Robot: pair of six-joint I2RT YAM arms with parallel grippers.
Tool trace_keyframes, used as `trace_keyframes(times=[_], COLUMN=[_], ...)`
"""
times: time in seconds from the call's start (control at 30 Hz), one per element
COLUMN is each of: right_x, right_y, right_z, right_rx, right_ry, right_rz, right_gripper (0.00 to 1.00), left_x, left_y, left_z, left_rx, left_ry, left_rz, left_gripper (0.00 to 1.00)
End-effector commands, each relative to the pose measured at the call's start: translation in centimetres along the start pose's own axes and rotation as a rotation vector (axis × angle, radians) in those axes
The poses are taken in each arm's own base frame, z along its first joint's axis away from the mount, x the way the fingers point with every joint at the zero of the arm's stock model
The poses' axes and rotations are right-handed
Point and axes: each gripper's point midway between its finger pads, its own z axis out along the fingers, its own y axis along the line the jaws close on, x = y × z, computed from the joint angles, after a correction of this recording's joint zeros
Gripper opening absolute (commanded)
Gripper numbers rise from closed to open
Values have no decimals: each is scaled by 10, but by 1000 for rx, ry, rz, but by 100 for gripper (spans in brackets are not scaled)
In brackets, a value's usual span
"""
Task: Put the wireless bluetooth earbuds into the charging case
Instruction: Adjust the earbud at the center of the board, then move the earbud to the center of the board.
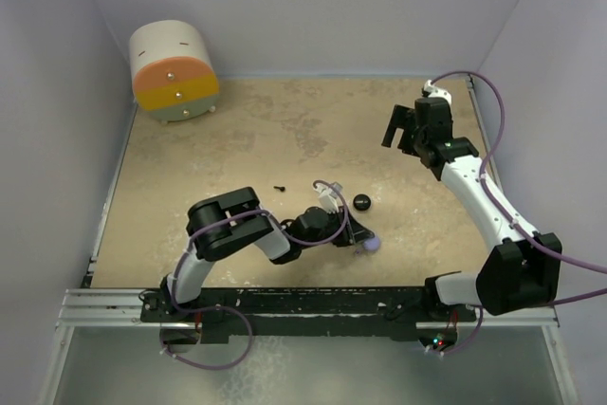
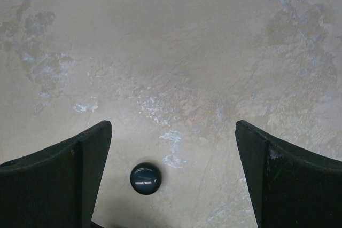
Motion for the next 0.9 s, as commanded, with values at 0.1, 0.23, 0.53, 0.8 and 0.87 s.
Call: trace_keyframes(times=[0.1,0.23,0.53,0.8,0.87], right_x=[-9,-10,-2,73,98], right_y=[-1,-3,-1,68,89], right_z=[-4,-5,-15,-50,-63], right_rx=[-4,4,-31,-168,-204], right_ry=[-37,-39,-40,91,136], right_rz=[8,4,-1,36,58], right_gripper=[100,100,98,96,96], left_x=[-29,-36,-58,-102,-118], left_y=[-22,-14,-11,-23,-23], left_z=[-9,-14,-30,-55,-65], left_rx=[57,32,-12,-42,-63], left_ry=[-48,-58,-93,-164,-193], left_rz=[44,53,89,98,97], left_gripper=[0,0,0,0,0])
